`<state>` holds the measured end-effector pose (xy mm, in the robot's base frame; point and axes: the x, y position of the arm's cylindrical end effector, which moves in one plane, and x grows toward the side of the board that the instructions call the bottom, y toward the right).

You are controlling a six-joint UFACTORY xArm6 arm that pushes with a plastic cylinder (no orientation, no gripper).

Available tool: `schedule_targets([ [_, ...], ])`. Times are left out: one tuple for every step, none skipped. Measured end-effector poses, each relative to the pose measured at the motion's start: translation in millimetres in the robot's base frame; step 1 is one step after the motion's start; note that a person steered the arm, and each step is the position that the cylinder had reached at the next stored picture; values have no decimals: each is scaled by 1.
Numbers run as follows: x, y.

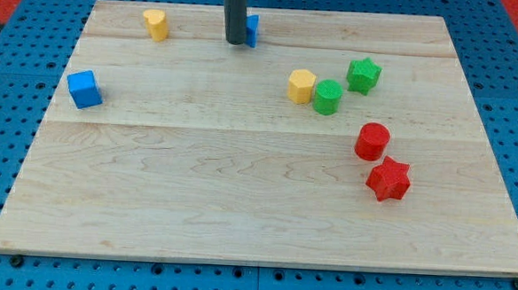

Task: Slide the green star towards the top right

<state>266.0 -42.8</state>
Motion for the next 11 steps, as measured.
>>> schedule_targets([
  [-6, -3],
  [-11, 16],
  [-10, 51],
  [5, 52],
  [23, 62],
  [36, 89],
  [38, 98],
  [38, 98],
  [27, 119],
  [21, 176],
  [28, 231],
])
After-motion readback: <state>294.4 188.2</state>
